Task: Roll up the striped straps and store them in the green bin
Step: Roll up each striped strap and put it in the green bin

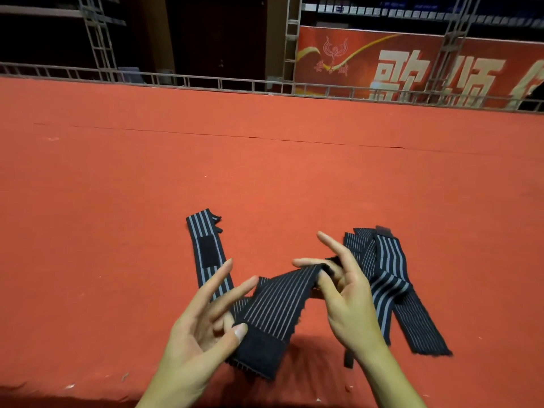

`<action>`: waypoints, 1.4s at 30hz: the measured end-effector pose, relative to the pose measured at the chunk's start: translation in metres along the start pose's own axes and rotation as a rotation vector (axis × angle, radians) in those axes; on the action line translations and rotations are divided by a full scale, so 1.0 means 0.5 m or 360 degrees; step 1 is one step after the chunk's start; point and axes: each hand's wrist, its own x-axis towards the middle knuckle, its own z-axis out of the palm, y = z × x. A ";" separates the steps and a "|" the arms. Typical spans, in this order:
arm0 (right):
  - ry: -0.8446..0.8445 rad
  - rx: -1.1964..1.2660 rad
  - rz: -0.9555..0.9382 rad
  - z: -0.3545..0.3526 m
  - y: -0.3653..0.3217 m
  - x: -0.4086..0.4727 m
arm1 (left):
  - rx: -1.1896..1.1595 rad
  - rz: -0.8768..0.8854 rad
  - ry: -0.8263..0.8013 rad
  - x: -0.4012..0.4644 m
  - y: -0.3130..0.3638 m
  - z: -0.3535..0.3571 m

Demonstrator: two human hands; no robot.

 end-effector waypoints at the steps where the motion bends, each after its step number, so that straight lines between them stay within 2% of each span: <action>1: -0.0006 -0.0035 -0.0022 0.001 -0.007 0.000 | 0.0015 -0.0010 0.0016 0.002 -0.001 0.000; 6: 0.0066 0.0004 -0.0117 -0.005 -0.039 0.021 | 0.0011 -0.0052 0.0085 0.013 -0.003 0.003; 9: 0.0149 0.0029 -0.0203 -0.007 -0.060 0.044 | -0.0059 -0.0269 -0.0096 0.008 -0.015 0.008; 11: 0.0207 0.0068 -0.0256 -0.001 -0.079 0.053 | 0.0047 -0.0389 -0.0226 0.003 -0.026 0.022; 14: 0.0260 0.0188 -0.0295 0.008 -0.108 0.058 | 0.0204 -0.0462 -0.0243 0.004 -0.039 0.051; 21: 0.0245 0.0197 -0.0297 -0.020 -0.131 0.055 | 0.0408 -0.0201 -0.0119 0.022 -0.032 0.073; 24: 0.0245 0.0138 -0.0244 -0.048 -0.112 0.062 | 0.0247 -0.0185 -0.0023 0.026 -0.039 0.063; 27: 0.0152 0.0158 -0.0198 -0.054 -0.106 0.057 | 0.0166 -0.0207 0.0021 0.029 -0.036 0.062; 35: -0.0350 0.0138 -0.0094 -0.006 -0.087 0.023 | -0.0017 -0.0061 0.0228 0.112 0.072 0.103; 40: -0.0406 0.0241 -0.0054 -0.022 -0.085 0.009 | -0.0119 -0.0135 0.0293 0.129 0.076 0.125; 42: -0.0299 0.0253 -0.0046 -0.055 -0.080 0.010 | -0.0160 -0.0162 0.0374 0.130 0.062 0.118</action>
